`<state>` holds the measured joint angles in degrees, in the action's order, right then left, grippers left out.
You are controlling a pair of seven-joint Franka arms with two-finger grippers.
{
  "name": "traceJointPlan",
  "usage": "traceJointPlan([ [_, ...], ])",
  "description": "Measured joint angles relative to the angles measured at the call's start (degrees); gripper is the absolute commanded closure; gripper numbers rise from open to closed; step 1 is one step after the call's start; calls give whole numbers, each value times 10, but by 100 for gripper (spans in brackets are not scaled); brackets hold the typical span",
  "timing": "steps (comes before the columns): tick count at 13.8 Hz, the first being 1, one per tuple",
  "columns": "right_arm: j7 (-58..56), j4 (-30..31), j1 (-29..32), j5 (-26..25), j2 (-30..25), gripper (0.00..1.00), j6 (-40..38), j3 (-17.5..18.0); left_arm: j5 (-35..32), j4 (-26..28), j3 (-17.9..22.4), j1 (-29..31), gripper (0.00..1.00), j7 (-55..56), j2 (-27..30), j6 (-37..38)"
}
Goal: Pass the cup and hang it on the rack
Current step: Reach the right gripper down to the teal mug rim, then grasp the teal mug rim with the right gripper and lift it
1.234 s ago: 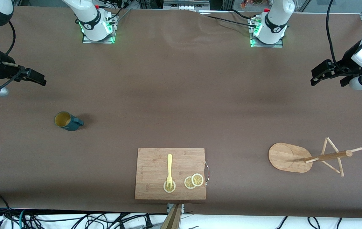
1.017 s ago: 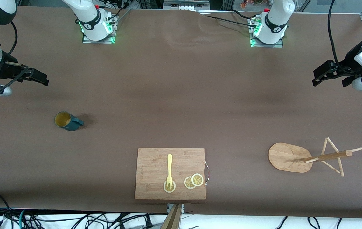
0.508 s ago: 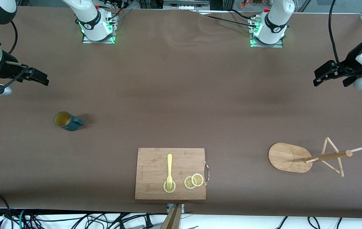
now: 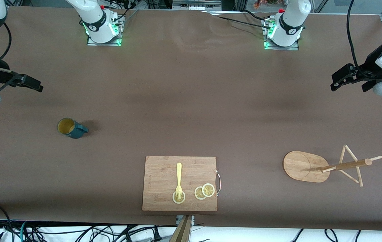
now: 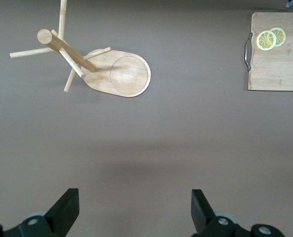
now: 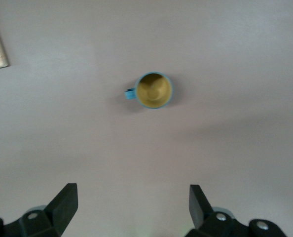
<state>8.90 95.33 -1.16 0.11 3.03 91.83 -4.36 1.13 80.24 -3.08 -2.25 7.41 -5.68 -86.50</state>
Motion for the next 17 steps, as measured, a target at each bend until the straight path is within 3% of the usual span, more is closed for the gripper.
traceJointPlan([
  [5, -2, 4, 22, -7, 61, 0, 18, -6, 0, 0, 0, 0, 0, 0, 0, 0],
  [10, -2, 25, 28, -10, 156, 0, 143, -10, 0, -1, -3, -1, 0, 0, -3, -5],
  [13, -2, 64, 29, -10, 183, 1, 226, -10, 0, -1, -8, -4, 0, 0, -13, -9],
  [15, -6, 109, 29, -11, 185, 4, 294, -11, 0, -1, -9, -4, 0, 0, -16, -6],
  [16, -13, 127, 29, -11, 185, 15, 320, -11, 0, -1, -9, -4, 0, 0, -17, 0],
  [17, -24, 141, 29, -11, 185, 18, 336, -11, 0, -1, -11, -4, 0, 0, -16, 6],
])
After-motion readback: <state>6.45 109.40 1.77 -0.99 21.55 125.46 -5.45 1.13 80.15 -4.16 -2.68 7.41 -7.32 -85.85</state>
